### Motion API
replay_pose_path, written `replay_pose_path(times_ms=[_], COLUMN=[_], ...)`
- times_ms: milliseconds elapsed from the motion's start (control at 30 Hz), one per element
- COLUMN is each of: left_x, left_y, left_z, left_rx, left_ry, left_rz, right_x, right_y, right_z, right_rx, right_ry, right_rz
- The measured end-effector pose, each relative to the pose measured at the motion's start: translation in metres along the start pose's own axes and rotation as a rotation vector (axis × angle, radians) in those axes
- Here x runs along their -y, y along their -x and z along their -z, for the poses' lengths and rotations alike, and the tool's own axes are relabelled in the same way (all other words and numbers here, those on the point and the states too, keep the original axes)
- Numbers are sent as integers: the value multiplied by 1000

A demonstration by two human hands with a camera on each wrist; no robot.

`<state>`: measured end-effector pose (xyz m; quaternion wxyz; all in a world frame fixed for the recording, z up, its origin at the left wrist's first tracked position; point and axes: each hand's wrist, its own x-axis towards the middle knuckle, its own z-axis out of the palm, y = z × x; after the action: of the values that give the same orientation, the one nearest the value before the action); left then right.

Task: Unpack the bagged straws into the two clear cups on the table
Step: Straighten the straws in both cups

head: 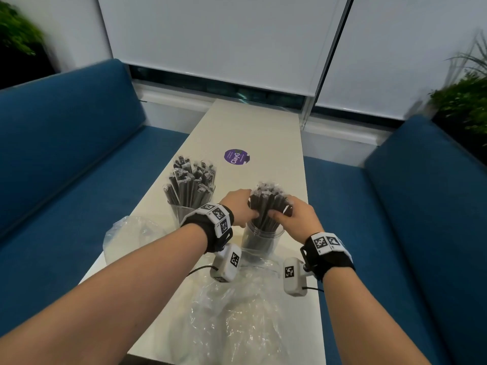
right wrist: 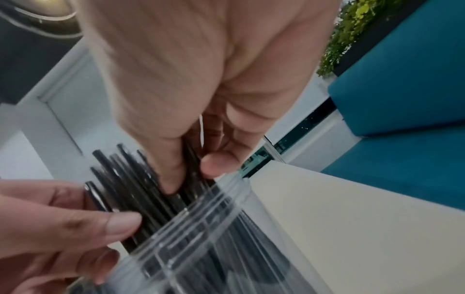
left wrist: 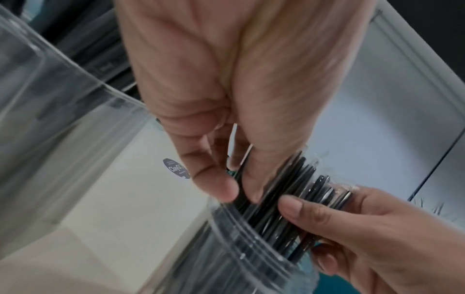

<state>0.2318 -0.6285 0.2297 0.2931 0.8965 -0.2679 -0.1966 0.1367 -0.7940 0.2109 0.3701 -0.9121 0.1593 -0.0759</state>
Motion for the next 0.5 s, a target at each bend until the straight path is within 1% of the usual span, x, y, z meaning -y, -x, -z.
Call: replay_pose_path(times_ms=[33,100,167,200,233,267,333,367,400,433,500], left_x=[2,5,7,8,9,11,15,19,25,33,58], left_y=[2,10,25,36,47,60,89,102,112,120,123], left_z=[0,1,7,12,20,31,59,75,91,106,131], left_rx=[12,54,93,107,115,107,32,-28,-98,-172,-329], left_ry=[-1,-16,-33,-51,-64,-67,-64,-59,-41,-5,72], left_rz=[24,52,45,24,-5,-39,-121,-153,-170,-166,-123], right_x=[0,-2,-2,-2,-3,-3,6,17,32,48,79], right_y=[-1,1,10,16,24,31,48,56,62,67,68], right_z=[-1,2,9,13,18,22,26,25,20,12,-14], right_rx=[-3,37,83,82,51,-20,-262,-371,-424,-416,-279], right_ry=[35,42,12,-9,-24,-18,-26,-85,-168,-247,-344], right_rz=[-20,-29,-16,-27,-46,-52,-6,40,89,135,187])
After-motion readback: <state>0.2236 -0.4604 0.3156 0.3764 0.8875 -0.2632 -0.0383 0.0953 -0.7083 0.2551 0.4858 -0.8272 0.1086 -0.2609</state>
